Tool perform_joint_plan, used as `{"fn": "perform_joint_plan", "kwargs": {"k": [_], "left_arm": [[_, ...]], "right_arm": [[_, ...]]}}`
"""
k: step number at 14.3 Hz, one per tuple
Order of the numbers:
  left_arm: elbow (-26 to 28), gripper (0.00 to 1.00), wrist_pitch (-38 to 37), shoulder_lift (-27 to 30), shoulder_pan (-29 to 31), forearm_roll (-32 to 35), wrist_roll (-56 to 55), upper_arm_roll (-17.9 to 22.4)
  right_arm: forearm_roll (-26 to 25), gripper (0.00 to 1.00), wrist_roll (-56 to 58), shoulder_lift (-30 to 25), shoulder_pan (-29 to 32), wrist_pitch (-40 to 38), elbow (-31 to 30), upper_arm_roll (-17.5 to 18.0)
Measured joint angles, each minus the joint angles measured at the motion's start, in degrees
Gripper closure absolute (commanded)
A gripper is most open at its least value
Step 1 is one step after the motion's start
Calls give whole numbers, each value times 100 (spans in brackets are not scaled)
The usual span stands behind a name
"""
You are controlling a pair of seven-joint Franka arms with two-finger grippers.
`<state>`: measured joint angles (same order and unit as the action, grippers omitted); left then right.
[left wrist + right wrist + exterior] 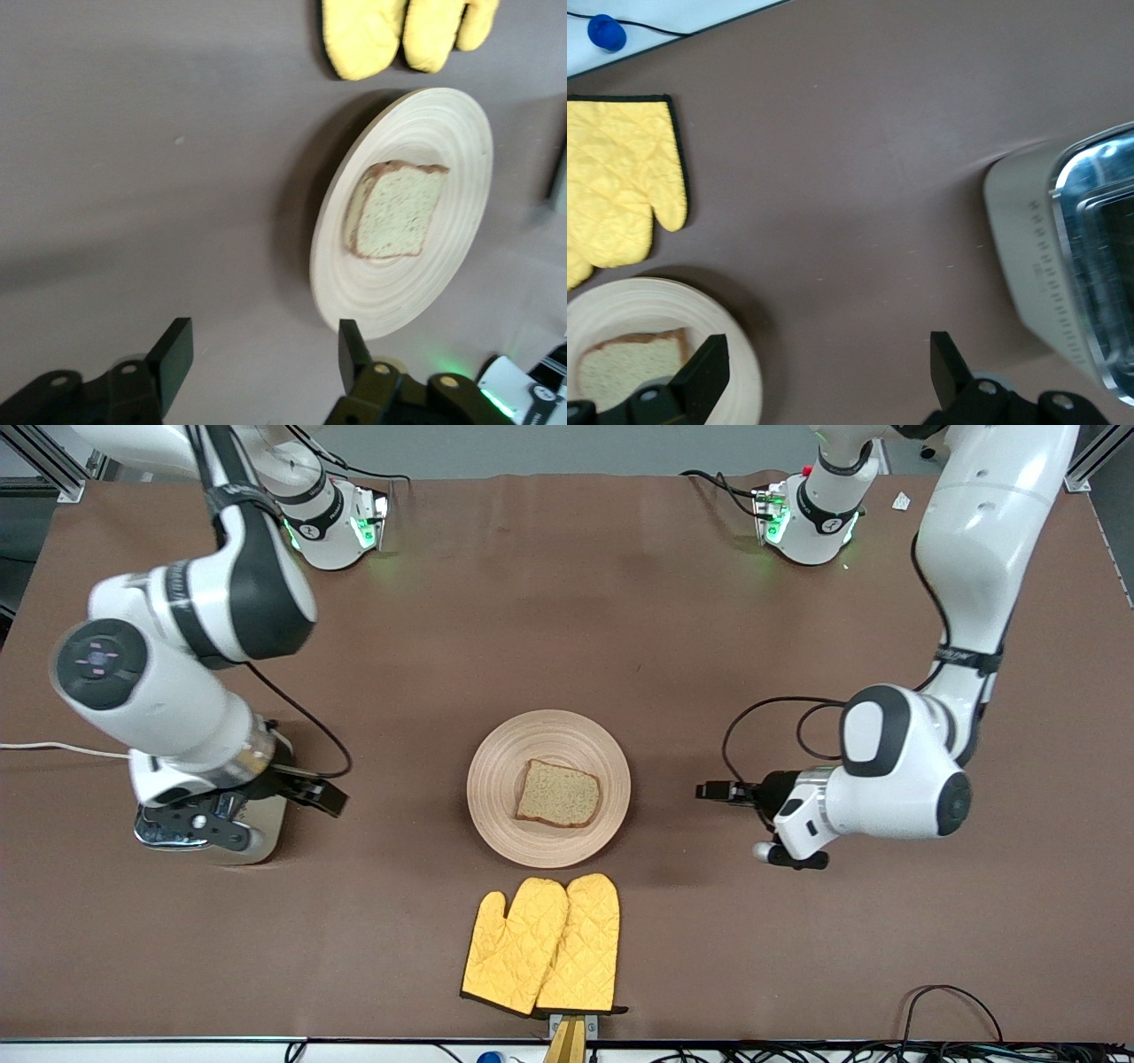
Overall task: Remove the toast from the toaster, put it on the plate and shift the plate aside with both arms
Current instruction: 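Withdraw the right gripper while the left gripper grips the plate rim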
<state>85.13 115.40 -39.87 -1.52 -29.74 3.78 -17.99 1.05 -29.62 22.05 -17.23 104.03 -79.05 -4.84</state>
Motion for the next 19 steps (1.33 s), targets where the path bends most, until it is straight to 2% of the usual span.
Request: {"fn": "perform_joint_plan", "kwargs": {"k": [4,7,10,15,16,18,19], "left_arm": [[96,40,964,-550,-83,-487,426,-362],[122,47,1366,-875,-340,-963,878,-382],[138,58,1449,-1073,-461,-1621,1460,-383],[251,68,1451,-1278,-448,-2373,2258,-379],[253,74,1452,-1353,-448,-2503,2410,-379],[254,94,1455,-1446,-447,-2653,2564,-378],[253,100,1456,-1456,-447,-2675,2571,-378]], "right_arm": [[0,0,1292,-920,720,-129,-804,-11],[0,0,1951,-1498,1192,-476,-1091,-11],[2,0,2297,-1908,1477,-712,-1148,-13],[1,0,2588,-2511,1646,-842,-1371,-11],[1,0,2632,-2576,1683,-879,-1429,-11],[1,0,2664,-2618,1690,-995,-1492,1],[1,0,2664,-2617,1690,-1060,-1500,18]]}}
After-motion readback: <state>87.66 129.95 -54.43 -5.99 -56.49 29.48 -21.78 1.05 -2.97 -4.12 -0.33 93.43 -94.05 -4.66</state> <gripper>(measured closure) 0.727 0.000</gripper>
